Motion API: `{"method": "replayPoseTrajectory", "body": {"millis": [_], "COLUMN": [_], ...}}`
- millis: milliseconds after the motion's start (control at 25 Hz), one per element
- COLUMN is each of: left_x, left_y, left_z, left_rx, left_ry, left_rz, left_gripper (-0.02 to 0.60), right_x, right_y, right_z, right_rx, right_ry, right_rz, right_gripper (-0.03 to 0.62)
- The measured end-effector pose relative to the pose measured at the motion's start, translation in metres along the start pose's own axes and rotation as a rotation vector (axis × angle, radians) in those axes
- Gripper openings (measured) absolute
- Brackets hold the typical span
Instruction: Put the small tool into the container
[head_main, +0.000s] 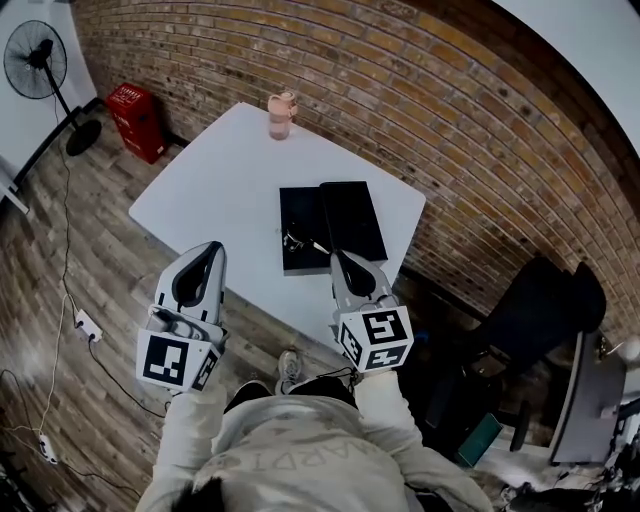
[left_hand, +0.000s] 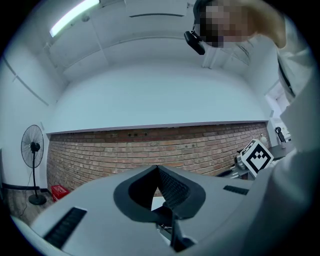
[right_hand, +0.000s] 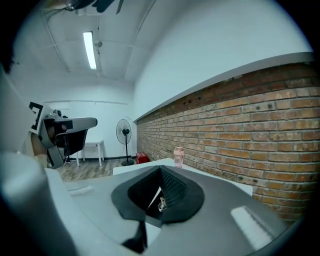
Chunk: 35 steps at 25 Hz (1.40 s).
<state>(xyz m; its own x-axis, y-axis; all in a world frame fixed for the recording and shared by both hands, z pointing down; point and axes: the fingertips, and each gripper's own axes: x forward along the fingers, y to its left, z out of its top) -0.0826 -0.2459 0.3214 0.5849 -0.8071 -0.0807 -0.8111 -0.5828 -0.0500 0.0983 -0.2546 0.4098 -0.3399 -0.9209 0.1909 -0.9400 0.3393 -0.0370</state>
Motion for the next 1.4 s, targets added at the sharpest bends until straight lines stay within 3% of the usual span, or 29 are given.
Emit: {"method": "replayPoseTrajectory", "body": {"millis": [920, 1400], "left_x": [-0.046, -0.054], "left_y": [-0.037, -0.047], "left_z": [0.012, 0.021], "left_rx": [0.004, 0.008], "left_ry": [-0.024, -0.049], "left_rz": [-0.035, -0.048], "left_gripper": [0.005, 0.005], "right_x": [-0.095, -0.115], "right_y": [0.033, 0.038], "right_z": [0.058, 0.065], "right_rx": [-0.033, -0.032], "right_ry": [-0.218, -0.261], "right_rz": [0.006, -0.01], "right_gripper": [0.011, 0.009]}}
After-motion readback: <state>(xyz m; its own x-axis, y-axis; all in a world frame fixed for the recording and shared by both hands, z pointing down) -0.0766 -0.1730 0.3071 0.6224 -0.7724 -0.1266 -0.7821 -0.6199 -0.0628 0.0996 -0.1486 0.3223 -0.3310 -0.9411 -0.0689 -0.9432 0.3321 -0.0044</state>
